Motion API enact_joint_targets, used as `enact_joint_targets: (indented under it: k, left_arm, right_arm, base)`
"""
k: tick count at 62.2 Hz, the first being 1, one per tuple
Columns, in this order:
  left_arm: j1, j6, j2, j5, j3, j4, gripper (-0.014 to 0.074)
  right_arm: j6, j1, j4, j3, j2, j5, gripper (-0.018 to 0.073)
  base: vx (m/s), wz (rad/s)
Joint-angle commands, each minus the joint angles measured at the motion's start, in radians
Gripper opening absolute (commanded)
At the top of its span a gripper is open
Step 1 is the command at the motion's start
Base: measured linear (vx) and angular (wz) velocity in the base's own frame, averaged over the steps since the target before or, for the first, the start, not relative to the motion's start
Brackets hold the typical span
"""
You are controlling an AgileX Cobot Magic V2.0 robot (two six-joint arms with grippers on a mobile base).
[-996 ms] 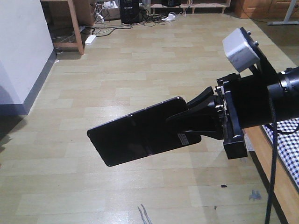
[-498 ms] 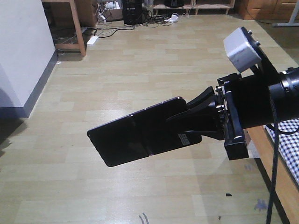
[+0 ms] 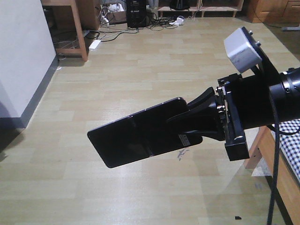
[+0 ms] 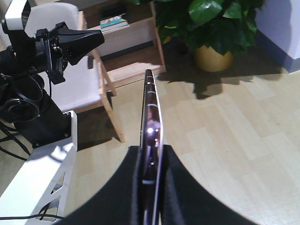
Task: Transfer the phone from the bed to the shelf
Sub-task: 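Hold the phone in the right gripper while the base turns away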
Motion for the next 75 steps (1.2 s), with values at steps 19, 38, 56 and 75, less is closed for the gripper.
enact_joint_targets:
  k: [19,38,56,75]
  left_arm:
    - [0.002,-0.009,-0.007,-0.075,-0.024,-0.011,0.0001]
    - [0.002,-0.009,-0.007,-0.075,-0.024,-0.011,0.0001]
    - [0.002,-0.009,-0.007,-0.075,-0.024,-0.011,0.0001]
    - [0.002,-0.009,-0.007,-0.075,-0.024,-0.011,0.0001]
  right_arm:
    - [-0.006,-0.002,0.09,-0.024,-0.027,0.068,-0.0003]
    - [-0.006,-0.002,0.09,-0.024,-0.027,0.068,-0.0003]
    - [-0.006,-0.002,0.09,-0.024,-0.027,0.068,-0.0003]
    - [-0.006,-0.002,0.09,-0.024,-0.027,0.068,-0.0003]
  base:
    - [0.32,-0.07]
    - [0.35,-0.06]
    - [0.37,-0.01]
    - [0.4,0.01]
